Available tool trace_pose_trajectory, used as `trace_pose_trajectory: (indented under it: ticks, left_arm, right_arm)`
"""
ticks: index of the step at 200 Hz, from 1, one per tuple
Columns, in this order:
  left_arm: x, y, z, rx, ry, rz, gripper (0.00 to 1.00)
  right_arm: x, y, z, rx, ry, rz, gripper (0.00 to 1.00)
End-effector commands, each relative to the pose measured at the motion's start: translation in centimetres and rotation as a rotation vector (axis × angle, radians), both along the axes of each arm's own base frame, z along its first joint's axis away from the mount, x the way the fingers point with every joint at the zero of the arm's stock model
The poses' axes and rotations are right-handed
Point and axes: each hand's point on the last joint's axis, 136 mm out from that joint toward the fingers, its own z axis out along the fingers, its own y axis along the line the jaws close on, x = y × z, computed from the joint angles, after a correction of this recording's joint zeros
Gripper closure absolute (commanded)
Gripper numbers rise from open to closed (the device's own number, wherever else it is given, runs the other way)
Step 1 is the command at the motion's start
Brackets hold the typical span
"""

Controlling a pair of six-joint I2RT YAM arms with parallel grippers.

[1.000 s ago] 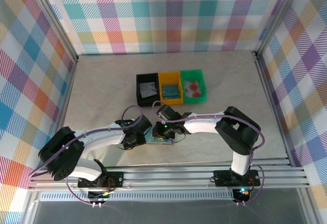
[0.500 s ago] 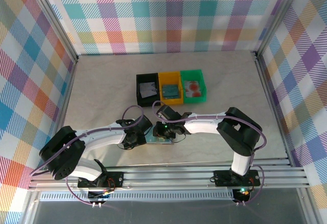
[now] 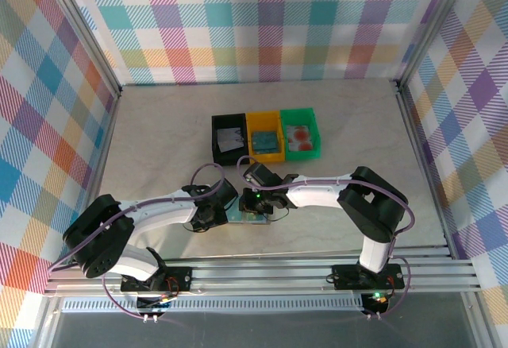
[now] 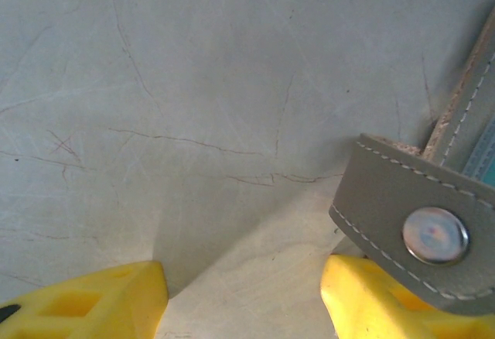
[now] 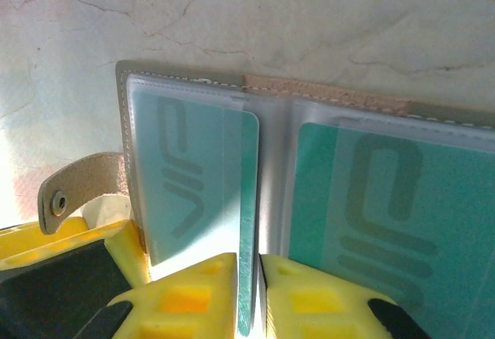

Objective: Take the credit cards out of the card holder

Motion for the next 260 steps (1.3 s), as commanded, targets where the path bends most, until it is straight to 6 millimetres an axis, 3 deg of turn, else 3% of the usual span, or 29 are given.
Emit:
trace_pose_trajectory:
  ticks: [1,144,260]
  left_arm:
    - [-2.5,-5.2,-6.4,-0.241,0.143,-0.053,0.42]
    - [-2.7,-5.3,-6.9,-0.241,0.155,-0.069,0.42]
    - [-2.9,-5.9,-8.4,-0.258,0.188,-0.082,0.42]
  right_arm:
    - [-0.1,0.6,1.1,0.042,-0.022,0.030,0.85]
    - [0.4,0.7,-1.4,0.005,-0.008,0.043,0.80]
    - [-0.2,2.7,0.6,0.208,-0.067,0.129,0.89]
